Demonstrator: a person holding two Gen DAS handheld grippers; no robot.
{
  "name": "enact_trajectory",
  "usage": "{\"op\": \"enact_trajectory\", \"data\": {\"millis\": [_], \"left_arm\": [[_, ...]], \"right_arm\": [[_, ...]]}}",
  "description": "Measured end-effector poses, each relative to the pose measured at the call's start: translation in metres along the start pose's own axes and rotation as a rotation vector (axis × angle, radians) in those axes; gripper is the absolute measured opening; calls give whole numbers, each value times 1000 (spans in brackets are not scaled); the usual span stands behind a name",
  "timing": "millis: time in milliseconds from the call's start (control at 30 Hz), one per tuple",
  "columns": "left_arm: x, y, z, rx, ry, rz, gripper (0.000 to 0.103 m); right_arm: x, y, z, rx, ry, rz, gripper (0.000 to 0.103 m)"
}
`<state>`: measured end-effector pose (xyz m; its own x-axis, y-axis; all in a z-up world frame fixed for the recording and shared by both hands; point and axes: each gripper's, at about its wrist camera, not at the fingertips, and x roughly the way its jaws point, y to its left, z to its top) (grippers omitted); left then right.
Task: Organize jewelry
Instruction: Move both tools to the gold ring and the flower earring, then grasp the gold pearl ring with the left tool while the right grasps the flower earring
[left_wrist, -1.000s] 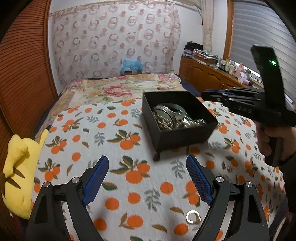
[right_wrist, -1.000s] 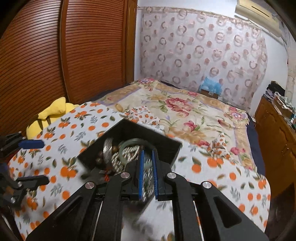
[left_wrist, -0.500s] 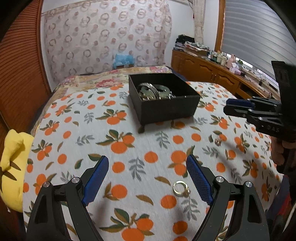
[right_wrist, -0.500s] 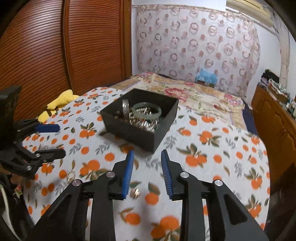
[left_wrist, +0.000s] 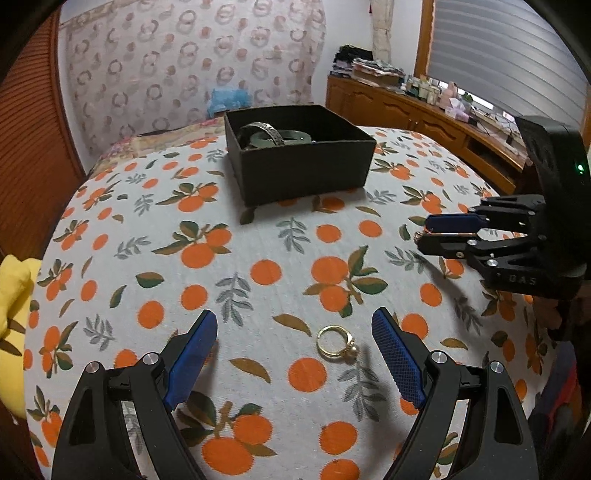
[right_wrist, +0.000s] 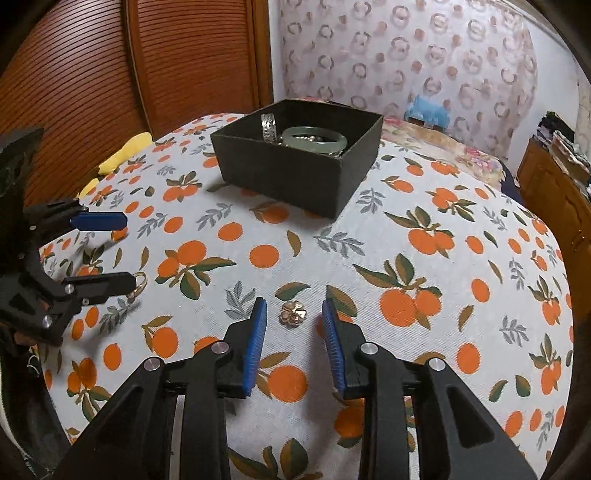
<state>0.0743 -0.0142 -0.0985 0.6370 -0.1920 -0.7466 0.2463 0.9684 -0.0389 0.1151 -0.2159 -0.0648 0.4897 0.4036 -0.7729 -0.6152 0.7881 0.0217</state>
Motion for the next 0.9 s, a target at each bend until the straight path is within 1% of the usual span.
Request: {"op": "enact_trajectory", "data": {"millis": [33, 67, 233, 300, 433, 467, 500, 533, 600, 667, 700, 733, 900], "left_arm": [[1, -1, 0, 1, 5, 0, 82], [1, -1, 1, 1, 8, 0, 82], [3, -6, -1, 13, 11, 4, 82], [1, -6, -3, 12, 2, 22, 82], [-1, -10, -5, 25, -1, 6, 81], [-2, -12, -6, 34, -1, -1, 77], [-1, -14, -7, 40, 4, -5, 65], [0, -17, -8, 52, 16, -11, 55], [2, -22, -10, 75, 21, -6, 47], [2, -23, -10, 78, 18, -9, 38], [1, -23, -10, 74, 19, -14, 28], [1, -22, -9, 72, 19, -18, 22], [-2, -23, -10, 73, 12, -38, 22]], "right_arm": [[2, 2, 0, -14, 4, -7, 18], [1, 2, 1, -21, 3, -11, 17], [2, 1, -1, -24, -4, 0, 17], [1, 1, -3, -25, -14, 0, 17], [1, 0, -4, -22, -17, 2, 17], [1, 0, -4, -23, -17, 1, 17], [1, 0, -4, -24, -17, 0, 17], [1, 0, -4, -25, -17, 0, 17], [0, 0, -4, -29, -18, -5, 17], [0, 0, -4, -27, -18, -3, 17], [0, 0, -4, -26, -18, -1, 17], [0, 0, -4, -25, -18, 0, 17], [1, 0, -4, -25, -19, 0, 17]]}}
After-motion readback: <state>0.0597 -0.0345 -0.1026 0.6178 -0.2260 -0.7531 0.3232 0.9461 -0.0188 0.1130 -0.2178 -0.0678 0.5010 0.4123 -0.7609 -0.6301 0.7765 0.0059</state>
